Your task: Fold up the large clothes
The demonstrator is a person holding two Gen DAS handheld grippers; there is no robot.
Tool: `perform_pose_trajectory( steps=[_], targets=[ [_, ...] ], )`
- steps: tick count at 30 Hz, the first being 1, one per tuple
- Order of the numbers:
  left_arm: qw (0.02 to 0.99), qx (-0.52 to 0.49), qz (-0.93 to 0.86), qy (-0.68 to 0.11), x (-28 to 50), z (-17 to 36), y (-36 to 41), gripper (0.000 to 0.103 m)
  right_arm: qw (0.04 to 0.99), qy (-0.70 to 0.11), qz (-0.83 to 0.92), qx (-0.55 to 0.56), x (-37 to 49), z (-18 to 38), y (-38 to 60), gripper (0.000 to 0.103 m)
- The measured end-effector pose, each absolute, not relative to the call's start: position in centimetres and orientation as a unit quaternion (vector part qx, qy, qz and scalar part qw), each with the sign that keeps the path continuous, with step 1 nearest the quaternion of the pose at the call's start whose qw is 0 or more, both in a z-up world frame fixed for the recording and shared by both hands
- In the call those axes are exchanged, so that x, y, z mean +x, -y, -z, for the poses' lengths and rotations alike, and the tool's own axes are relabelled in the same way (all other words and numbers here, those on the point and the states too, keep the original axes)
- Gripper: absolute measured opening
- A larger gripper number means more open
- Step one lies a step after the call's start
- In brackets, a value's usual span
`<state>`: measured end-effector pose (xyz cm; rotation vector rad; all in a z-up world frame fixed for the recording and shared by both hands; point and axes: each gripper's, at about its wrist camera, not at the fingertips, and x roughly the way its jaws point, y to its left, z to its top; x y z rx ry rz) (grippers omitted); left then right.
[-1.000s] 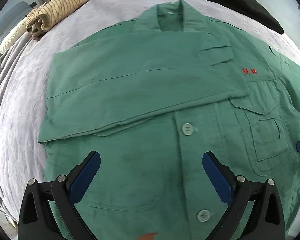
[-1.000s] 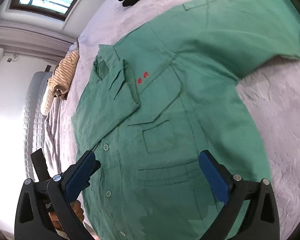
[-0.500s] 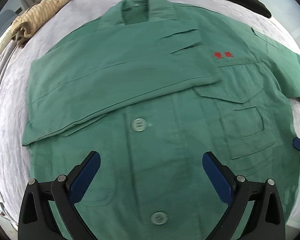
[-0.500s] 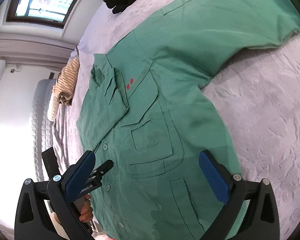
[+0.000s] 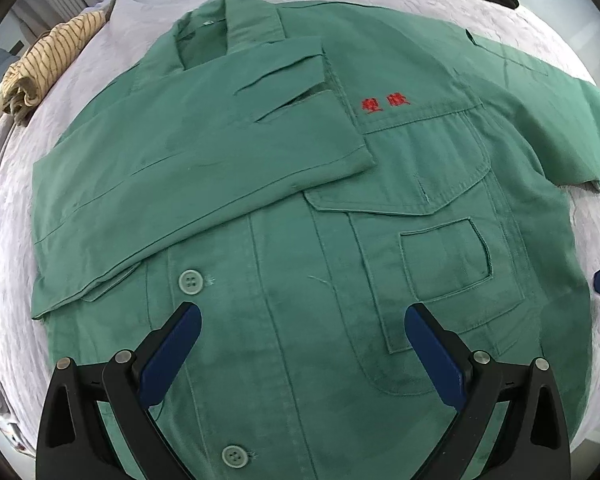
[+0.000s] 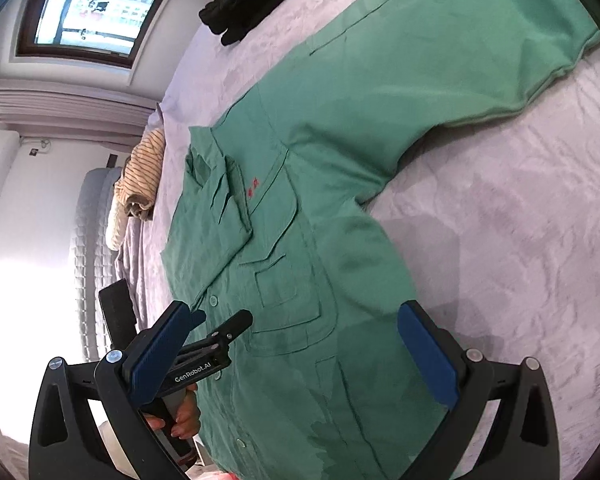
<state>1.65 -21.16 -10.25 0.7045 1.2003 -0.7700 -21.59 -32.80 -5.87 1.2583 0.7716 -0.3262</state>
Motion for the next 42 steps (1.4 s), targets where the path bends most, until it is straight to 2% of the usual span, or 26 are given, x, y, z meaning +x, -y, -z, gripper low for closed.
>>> perform_pose_trajectory(
  steps=[17, 24, 25, 26, 27, 29, 35, 41, 42],
  targets=[
    [0.697, 0.353, 0.348, -0.519, -1.7, 10.6, 27.8, 0.102, 0.735, -0.327, 0.204, 0.558, -25.6, 5.0, 38.7, 0.103],
    [0.712, 0.297, 0.353, -0.529, -2.2, 8.8, 32.4, 0.102, 0.717, -0.289, 0.262, 0.577, -30.9, 4.7, 43.8, 0.102],
    [0.713, 0.291, 0.355, -0.530, -2.0, 8.6, 32.9, 0.102, 0.712, -0.278, 0.273, 0.585, -31.9, 4.8, 44.6, 0.100],
    [0.715, 0.284, 0.357, -0.529, -2.1, 8.4, 33.8, 0.102, 0.705, -0.264, 0.281, 0.596, -33.0, 4.9, 45.4, 0.093],
    [0.717, 0.281, 0.359, -0.527, -2.1, 8.3, 34.4, 0.102, 0.697, -0.251, 0.291, 0.606, -34.1, 5.0, 46.2, 0.078],
    [0.719, 0.280, 0.364, -0.522, -1.5, 7.9, 34.6, 0.102, 0.679, -0.234, 0.311, 0.622, -36.0, 5.5, 47.5, 0.057],
    [0.719, 0.274, 0.366, -0.524, -1.0, 8.0, 35.5, 0.102, 0.649, -0.167, 0.334, 0.663, -39.8, 7.6, 51.3, 0.056],
    [0.716, 0.276, 0.355, -0.533, -1.7, 8.6, 34.6, 0.102, 0.638, -0.112, 0.312, 0.695, -38.8, 9.1, 54.8, 0.056],
    [0.718, 0.274, 0.352, -0.535, -1.6, 8.7, 34.6, 0.102, 0.636, -0.115, 0.311, 0.696, -38.1, 9.2, 55.2, 0.050]
  ],
)
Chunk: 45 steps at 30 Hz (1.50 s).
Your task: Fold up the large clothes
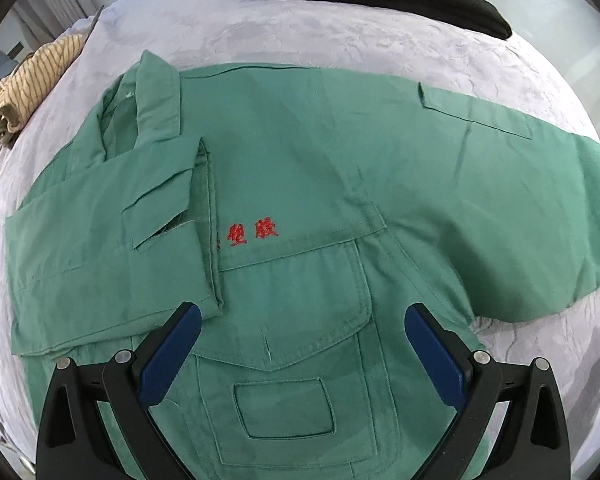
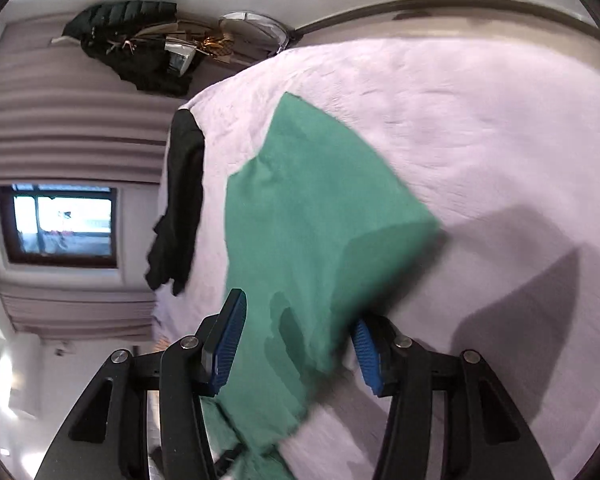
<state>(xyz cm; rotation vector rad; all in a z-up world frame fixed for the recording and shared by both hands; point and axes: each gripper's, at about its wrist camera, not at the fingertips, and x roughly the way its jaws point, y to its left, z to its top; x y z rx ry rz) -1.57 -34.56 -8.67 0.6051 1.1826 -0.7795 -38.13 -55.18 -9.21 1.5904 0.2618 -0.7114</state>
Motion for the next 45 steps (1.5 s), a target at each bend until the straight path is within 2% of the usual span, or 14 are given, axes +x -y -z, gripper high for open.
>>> perform_pose_trajectory(
  steps=[1, 2, 3, 11, 16, 19, 22, 27, 32, 38, 42, 45],
  targets=[
    [0.719, 0.271, 0.351, -0.535, -1.5, 8.7, 34.6, 0.102, 0.639, -0.120, 0.311, 0.693, -37.5, 9.1, 55.5, 0.039],
    [0.721, 0.269, 0.350, -0.534, -1.4, 8.7, 34.7, 0.102, 0.643, -0.129, 0.313, 0.687, -37.0, 8.9, 55.8, 0.006],
    [0.723, 0.271, 0.348, -0.532, -1.3, 8.8, 34.8, 0.102, 0.648, -0.138, 0.323, 0.676, -36.5, 8.4, 56.1, 0.004],
    [0.734, 0.271, 0.373, -0.498, -1.4, 8.6, 36.7, 0.102, 0.700, -0.161, 0.368, 0.590, -36.1, 3.6, 58.1, 0.003],
    [0.699, 0.313, 0.401, -0.503, -4.4, 12.2, 38.3, 0.102, 0.703, -0.188, 0.378, 0.572, -35.2, 4.2, 58.9, 0.003],
    [0.712, 0.338, 0.399, -0.469, -5.5, 13.3, 38.6, 0.103, 0.689, -0.184, 0.378, 0.591, -35.6, 5.0, 58.7, 0.003],
    [0.707, 0.319, 0.409, -0.480, -4.8, 12.4, 37.9, 0.102, 0.690, -0.171, 0.376, 0.595, -35.7, 4.3, 58.2, 0.003],
    [0.726, 0.252, 0.417, -0.485, -1.7, 9.3, 34.2, 0.102, 0.728, -0.159, 0.343, 0.572, -32.7, 0.1, 57.0, 0.004],
    [0.758, 0.215, 0.383, -0.482, 3.8, 7.3, 30.1, 0.102, 0.787, -0.163, 0.269, 0.531, -24.8, -5.0, 53.9, 0.004],
    [0.779, 0.177, 0.336, -0.499, 10.8, 6.6, 22.4, 0.102, 0.853, -0.217, 0.145, 0.452, -9.6, -8.3, 45.7, 0.004],
    [0.797, 0.165, 0.292, -0.502, 14.9, 6.8, 17.3, 0.102, 0.870, -0.289, 0.075, 0.393, 0.9, -6.4, 37.5, 0.004],
    [0.803, 0.157, 0.261, -0.513, 17.7, 7.8, 13.6, 0.102, 0.854, -0.351, 0.033, 0.383, 6.7, -2.0, 31.6, 0.004]
  ],
)
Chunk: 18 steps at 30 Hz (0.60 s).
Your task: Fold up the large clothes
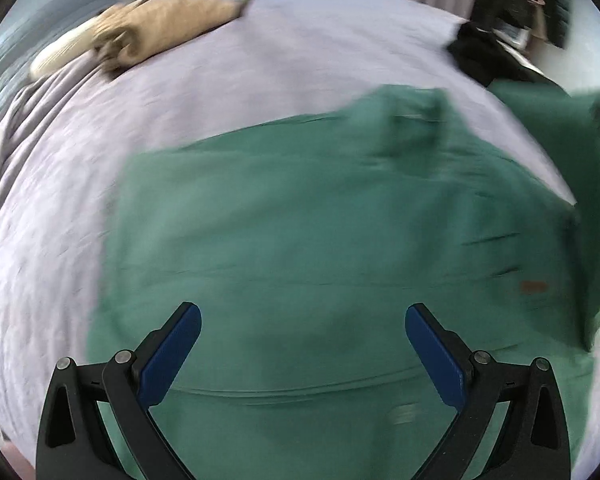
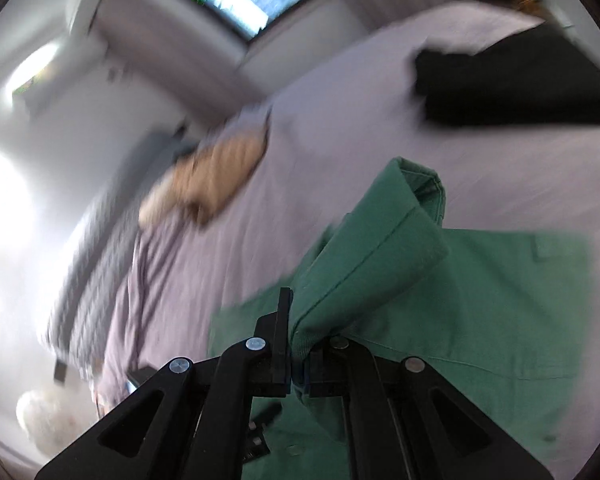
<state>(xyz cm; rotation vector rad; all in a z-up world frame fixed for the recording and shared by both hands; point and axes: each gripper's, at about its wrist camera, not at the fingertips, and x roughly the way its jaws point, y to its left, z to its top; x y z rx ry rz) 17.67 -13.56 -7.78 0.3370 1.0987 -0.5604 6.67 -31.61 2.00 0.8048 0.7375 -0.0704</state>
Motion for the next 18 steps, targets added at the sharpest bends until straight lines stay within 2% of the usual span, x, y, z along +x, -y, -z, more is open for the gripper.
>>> perform_pose_trajectory(
  steps=[5, 8, 10, 11, 12, 14, 16, 17, 18],
  targets=[
    [0.797, 0.147, 0.228, -0.539, 20.4, 10.2, 9.0, 0.102, 0.795, -0.459, 0.038, 0.395, 11.0, 7.7, 25.7, 0.008],
    [0.793, 0.135, 0.232, -0.547, 21.3, 11.0, 7.4, 0.102, 0.754, -0.477, 0.050, 0.448, 10.3, 10.5, 26.1, 0.015],
    [0.791, 0.127, 0.238, -0.548, 21.6, 11.1, 6.5, 0.102, 0.752, -0.459, 0.055, 0.469, 8.9, 9.8, 26.5, 0.036],
    [0.792, 0.123, 0.240, -0.548, 21.8, 11.1, 6.1, 0.102, 0.757, -0.445, 0.067, 0.474, 8.0, 9.1, 26.8, 0.055],
    [0.793, 0.118, 0.242, -0.547, 21.9, 11.1, 5.9, 0.102, 0.762, -0.427, 0.083, 0.479, 7.1, 8.2, 27.4, 0.059],
    [0.795, 0.103, 0.243, -0.546, 22.4, 10.8, 5.3, 0.102, 0.767, -0.409, 0.107, 0.484, 6.6, 7.4, 27.9, 0.056],
    [0.800, 0.092, 0.243, -0.541, 22.9, 10.4, 5.1, 0.102, 0.780, -0.404, 0.113, 0.465, 7.5, 5.8, 28.1, 0.029],
    [0.802, 0.089, 0.242, -0.539, 23.1, 10.2, 5.3, 0.102, 0.788, -0.414, 0.105, 0.443, 8.6, 5.3, 27.8, 0.011],
    [0.805, 0.085, 0.241, -0.535, 23.4, 10.0, 5.0, 0.102, 0.799, -0.425, 0.088, 0.417, 10.1, 4.9, 26.9, 0.010]
  ],
)
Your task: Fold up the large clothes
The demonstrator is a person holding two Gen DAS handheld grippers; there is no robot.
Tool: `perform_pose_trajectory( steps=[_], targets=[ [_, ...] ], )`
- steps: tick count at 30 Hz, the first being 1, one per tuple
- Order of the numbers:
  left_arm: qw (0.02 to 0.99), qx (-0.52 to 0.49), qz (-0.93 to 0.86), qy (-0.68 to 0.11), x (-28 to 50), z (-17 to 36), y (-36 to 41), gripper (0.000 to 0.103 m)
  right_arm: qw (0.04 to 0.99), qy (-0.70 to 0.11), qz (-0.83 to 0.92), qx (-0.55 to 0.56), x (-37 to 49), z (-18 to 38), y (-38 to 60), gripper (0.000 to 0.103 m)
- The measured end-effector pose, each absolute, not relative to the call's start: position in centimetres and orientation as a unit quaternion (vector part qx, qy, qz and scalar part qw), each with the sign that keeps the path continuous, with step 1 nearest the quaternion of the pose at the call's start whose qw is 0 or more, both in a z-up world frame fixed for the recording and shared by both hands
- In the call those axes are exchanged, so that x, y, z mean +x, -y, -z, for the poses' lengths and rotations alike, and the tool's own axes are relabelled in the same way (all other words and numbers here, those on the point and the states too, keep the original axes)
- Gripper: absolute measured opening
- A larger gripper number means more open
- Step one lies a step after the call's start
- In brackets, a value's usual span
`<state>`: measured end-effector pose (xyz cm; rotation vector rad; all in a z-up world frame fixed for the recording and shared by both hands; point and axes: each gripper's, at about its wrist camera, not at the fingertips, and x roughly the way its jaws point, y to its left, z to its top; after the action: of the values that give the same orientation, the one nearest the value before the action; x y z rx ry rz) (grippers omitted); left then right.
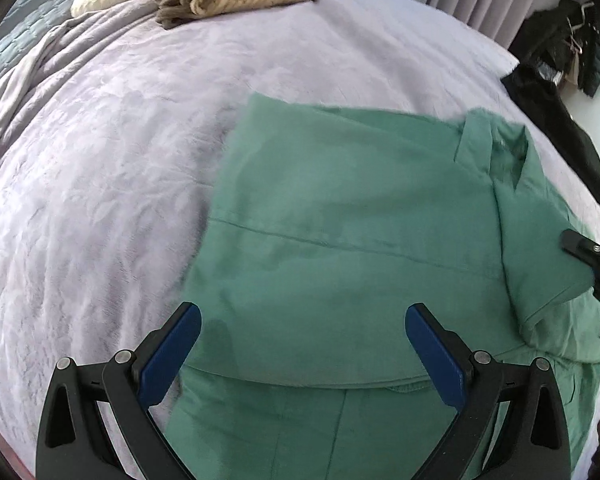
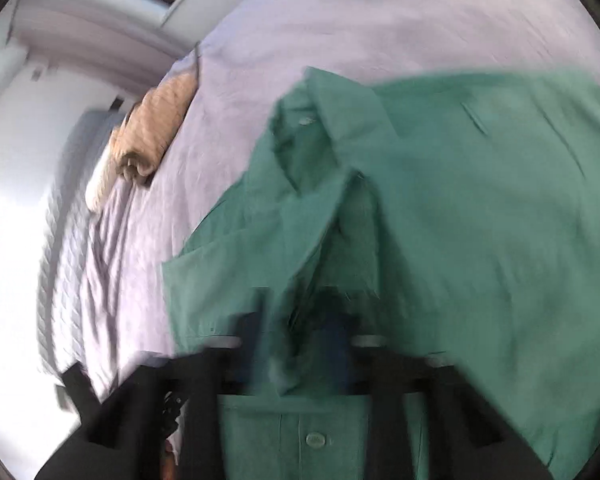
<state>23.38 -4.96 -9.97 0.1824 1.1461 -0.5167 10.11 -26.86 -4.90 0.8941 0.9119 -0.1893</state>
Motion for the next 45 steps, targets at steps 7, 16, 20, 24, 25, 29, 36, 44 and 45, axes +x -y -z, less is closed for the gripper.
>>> perform_pose_trajectory(
  steps=[7, 16, 20, 24, 25, 29, 36, 44, 45],
  targets=[
    [0.815, 0.074, 0.203, -0.537, 24.8, 10.1, 1.6, 0.102, 0.809, -0.514, -0.015, 0.285, 16.6, 5.9, 18.5, 0.027],
    [0.797, 0.068, 0.248, -0.546, 24.3, 9.9, 4.2, 0.102, 0.789, -0.508, -0.003, 0.345, 10.2, 5.8, 20.5, 0.047],
    [0.758, 0.059, 0.300, -0.576, 23.5, 11.3, 8.2, 0.102, 0.753, -0.498, 0.058, 0.426, 3.1, 7.1, 24.9, 0.047],
    [0.758, 0.084, 0.299, -0.574, 22.2, 12.0, 11.1, 0.102, 0.715, -0.441, 0.145, 0.523, -5.2, 8.3, 29.5, 0.047],
    [0.761, 0.090, 0.301, -0.568, 21.8, 11.7, 11.6, 0.102, 0.706, -0.420, 0.161, 0.547, -6.9, 8.5, 30.6, 0.047],
    [0.774, 0.134, 0.306, -0.538, 20.3, 10.2, 13.2, 0.102, 0.670, -0.320, 0.217, 0.634, -13.2, 9.7, 33.5, 0.047],
    [0.780, 0.183, 0.336, -0.495, 18.2, 7.2, 17.7, 0.102, 0.597, -0.184, 0.228, 0.747, -19.1, 13.3, 36.7, 0.040],
    [0.765, 0.232, 0.362, -0.479, 14.1, 9.4, 25.9, 0.102, 0.636, -0.228, 0.290, 0.678, -20.0, 12.2, 36.4, 0.002],
    [0.760, 0.242, 0.357, -0.485, 13.6, 10.3, 26.5, 0.102, 0.625, -0.231, 0.288, 0.688, -20.6, 13.2, 36.3, 0.002]
  ],
)
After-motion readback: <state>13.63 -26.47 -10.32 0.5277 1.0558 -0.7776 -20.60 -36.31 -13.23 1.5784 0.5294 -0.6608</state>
